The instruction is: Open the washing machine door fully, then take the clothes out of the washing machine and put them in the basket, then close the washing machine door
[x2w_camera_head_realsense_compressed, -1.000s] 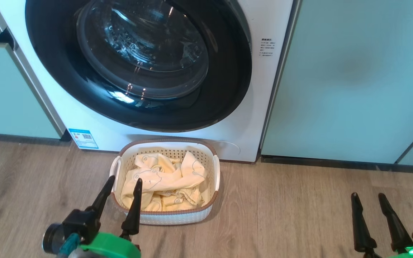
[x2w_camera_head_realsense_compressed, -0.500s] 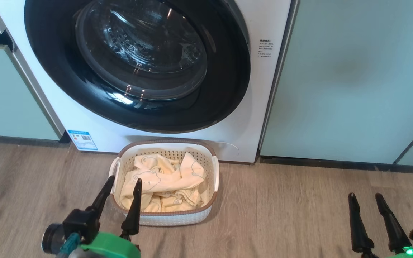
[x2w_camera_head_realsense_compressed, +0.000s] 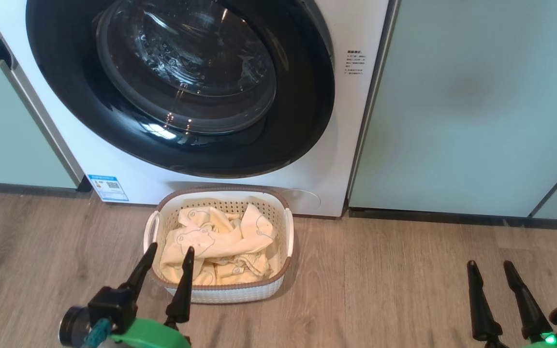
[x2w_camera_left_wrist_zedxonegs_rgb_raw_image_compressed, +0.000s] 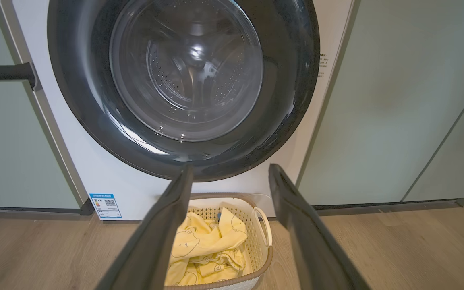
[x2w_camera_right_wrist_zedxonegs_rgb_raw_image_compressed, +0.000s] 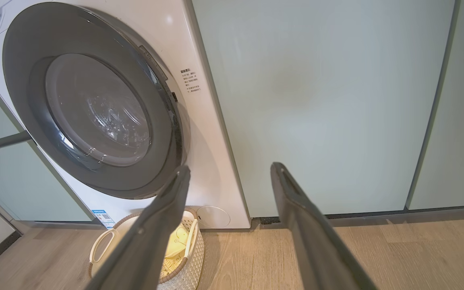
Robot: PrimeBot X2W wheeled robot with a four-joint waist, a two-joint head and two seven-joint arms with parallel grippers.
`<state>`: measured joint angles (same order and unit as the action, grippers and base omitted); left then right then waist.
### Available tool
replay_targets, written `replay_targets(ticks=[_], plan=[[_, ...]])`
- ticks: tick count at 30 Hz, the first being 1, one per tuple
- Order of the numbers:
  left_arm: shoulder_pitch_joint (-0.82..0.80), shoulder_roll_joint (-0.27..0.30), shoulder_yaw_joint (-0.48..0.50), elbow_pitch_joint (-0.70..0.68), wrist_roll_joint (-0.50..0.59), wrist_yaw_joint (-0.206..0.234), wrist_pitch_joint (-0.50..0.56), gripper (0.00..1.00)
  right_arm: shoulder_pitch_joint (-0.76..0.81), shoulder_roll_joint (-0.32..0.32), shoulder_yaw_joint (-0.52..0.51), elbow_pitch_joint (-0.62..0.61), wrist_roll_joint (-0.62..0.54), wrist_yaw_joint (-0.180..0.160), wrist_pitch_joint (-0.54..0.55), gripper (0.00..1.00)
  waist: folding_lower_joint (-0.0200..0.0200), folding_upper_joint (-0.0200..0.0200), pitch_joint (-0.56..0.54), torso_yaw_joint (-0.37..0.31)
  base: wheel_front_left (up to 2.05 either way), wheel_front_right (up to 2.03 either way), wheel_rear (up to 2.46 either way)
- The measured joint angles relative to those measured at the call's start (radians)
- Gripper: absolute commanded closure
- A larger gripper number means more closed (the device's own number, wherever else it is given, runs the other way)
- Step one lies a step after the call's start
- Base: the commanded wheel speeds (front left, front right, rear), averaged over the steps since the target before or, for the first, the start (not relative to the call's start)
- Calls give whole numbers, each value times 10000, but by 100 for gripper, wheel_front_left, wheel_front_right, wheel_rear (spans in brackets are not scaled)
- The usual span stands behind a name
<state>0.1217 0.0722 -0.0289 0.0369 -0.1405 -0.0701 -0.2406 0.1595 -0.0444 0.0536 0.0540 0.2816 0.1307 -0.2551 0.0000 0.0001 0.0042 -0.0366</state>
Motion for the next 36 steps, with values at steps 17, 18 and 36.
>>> replay_targets(ticks=[17, 18, 36], plan=[[267, -75, -86, 807, -313, 113, 130, 100, 205, 10, 125, 711, 274, 0, 56, 100, 0, 0, 42, 6, 0, 0, 0], [259, -75, -79, 807, -431, 111, 132, 100, 201, 10, 123, 723, 393, 0, 63, 100, 0, 0, 41, 9, 0, 0, 0], [160, -109, -19, 1012, -2418, 21, 581, 100, 145, 0, 56, 936, 2316, 0, 472, 100, 0, 0, 33, 59, 0, 0, 0]])
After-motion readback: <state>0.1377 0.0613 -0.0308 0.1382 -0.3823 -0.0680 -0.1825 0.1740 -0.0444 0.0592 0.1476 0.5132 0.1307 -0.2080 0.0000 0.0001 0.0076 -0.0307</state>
